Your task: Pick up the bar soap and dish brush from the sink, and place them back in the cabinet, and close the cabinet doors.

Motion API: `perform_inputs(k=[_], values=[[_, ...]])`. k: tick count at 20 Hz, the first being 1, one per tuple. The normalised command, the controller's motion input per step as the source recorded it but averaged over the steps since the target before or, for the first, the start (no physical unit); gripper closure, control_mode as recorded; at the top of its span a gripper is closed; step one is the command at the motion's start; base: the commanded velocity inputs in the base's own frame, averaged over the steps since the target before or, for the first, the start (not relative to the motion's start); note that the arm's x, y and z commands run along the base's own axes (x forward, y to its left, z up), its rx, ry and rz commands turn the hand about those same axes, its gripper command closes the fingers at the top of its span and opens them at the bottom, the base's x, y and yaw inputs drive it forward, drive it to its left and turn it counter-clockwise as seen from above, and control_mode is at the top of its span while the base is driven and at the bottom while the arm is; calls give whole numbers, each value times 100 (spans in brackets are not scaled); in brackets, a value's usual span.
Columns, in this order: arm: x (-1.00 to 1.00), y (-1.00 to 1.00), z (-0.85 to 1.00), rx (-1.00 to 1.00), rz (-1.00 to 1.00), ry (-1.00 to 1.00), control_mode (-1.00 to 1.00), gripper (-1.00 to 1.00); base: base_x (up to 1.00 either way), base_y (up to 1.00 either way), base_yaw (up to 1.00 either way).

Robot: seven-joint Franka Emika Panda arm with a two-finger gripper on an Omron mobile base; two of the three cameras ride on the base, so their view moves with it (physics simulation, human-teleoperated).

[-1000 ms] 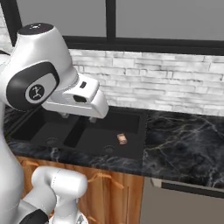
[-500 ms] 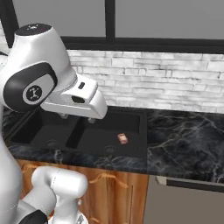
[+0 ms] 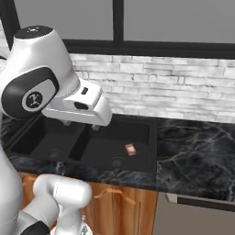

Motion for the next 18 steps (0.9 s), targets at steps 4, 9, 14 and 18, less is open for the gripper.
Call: perform_inputs(k=[4, 9, 14, 18], values=[[0, 0, 0, 0, 0, 0, 100, -100, 38, 0, 12], [0, 0, 0, 0, 0, 0, 100, -100, 25, 0, 9], [0, 0, 0, 0, 0, 0, 100, -100, 5, 0, 1], [2, 0, 0, 0, 0, 0, -100, -100, 3, 0, 0]])
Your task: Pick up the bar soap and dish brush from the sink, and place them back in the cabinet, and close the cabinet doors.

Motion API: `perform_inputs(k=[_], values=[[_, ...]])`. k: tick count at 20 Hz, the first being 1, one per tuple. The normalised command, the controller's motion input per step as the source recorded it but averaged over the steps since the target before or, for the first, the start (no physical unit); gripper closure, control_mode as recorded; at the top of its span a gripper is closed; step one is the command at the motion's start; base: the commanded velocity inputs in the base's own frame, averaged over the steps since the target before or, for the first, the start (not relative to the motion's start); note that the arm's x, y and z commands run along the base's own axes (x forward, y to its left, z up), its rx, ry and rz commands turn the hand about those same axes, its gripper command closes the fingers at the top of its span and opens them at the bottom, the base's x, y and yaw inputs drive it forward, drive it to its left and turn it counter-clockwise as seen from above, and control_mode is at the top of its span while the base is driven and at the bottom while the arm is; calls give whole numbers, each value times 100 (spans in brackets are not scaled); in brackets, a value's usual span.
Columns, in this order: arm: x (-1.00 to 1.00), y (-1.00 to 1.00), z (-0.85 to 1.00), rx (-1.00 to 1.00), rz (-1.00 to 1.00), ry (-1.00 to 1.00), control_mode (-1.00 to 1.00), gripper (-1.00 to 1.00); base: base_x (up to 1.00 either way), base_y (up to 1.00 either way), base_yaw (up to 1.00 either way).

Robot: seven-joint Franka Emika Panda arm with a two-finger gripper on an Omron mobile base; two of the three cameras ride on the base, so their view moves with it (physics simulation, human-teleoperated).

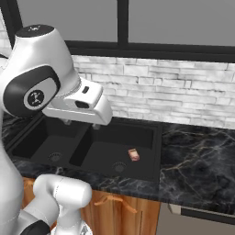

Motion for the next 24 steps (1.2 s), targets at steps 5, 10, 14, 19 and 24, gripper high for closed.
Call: perform_inputs(k=[5, 10, 14, 19, 24], values=[[9, 0, 0, 0, 0, 0, -100, -100, 0, 0, 0], [25, 0, -6, 0, 0, 0, -100, -100, 0, 0, 0], [40, 1, -7, 0, 0, 0, -100, -100, 0, 0, 0], [43, 4, -15, 0, 0, 0, -100, -100, 0, 0, 0], [45, 1, -20, 0, 0, 0, -100, -100, 0, 0, 0]])
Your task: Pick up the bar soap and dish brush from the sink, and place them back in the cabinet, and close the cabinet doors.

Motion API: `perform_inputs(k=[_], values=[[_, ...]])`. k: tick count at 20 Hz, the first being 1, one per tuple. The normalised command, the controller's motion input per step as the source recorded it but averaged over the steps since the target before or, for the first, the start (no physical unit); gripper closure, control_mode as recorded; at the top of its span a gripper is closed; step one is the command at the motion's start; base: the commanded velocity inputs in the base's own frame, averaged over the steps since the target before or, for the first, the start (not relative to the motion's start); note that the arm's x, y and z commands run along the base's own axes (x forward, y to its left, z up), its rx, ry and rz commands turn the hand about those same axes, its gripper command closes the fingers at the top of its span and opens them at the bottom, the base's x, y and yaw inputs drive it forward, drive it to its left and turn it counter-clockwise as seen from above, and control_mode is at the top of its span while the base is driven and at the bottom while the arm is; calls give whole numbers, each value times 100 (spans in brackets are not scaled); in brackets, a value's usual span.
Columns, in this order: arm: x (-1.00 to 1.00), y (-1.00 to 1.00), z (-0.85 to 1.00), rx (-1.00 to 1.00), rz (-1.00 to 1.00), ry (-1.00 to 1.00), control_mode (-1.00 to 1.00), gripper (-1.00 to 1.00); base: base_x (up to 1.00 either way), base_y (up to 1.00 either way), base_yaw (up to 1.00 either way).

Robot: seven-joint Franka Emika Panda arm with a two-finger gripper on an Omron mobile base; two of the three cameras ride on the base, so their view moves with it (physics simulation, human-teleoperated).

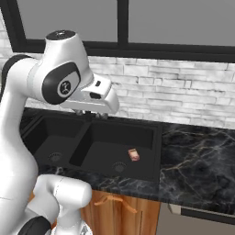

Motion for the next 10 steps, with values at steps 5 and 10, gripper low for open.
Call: perform_inputs(k=[5, 10], values=[[27, 1, -20, 0, 1, 1, -100, -100, 0, 0, 0], [14, 0, -28, 0, 3, 0, -100, -100, 0, 0, 0]])
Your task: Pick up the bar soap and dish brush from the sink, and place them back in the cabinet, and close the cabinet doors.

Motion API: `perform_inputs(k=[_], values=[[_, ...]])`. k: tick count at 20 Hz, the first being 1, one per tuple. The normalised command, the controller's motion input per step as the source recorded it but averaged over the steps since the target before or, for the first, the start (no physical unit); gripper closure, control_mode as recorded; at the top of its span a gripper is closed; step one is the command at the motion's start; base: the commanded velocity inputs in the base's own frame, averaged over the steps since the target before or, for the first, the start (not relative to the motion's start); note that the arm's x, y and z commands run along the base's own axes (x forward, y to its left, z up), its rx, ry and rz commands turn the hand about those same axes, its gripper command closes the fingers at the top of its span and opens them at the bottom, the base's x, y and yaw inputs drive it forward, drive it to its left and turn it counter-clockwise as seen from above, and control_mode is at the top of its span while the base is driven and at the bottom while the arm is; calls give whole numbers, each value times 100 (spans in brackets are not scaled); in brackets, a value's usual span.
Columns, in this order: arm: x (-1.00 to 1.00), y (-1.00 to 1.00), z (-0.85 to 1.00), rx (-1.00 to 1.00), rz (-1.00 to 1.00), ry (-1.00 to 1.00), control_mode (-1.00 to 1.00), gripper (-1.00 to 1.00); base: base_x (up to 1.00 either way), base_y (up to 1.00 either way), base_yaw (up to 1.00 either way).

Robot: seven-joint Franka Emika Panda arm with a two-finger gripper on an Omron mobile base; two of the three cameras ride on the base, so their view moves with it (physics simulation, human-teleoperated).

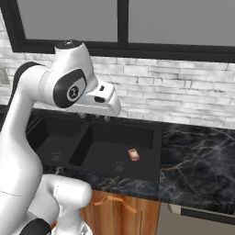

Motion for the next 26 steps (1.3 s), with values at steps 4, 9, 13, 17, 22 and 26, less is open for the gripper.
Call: perform_inputs(k=[4, 9, 13, 17, 22, 26], values=[[17, 0, -29, 0, 3, 0, -100, -100, 0, 0, 0], [17, 0, -26, 0, 5, 0, -100, -100, 0, 0, 0], [19, 0, -26, 0, 5, 0, -100, -100, 0, 0, 0], [20, 0, -22, 0, 5, 0, -100, -100, 0, 0, 0], [16, 0, -22, 0, 5, 0, -100, -100, 0, 0, 0], [17, 0, -19, 0, 5, 0, -100, -100, 0, 0, 0]])
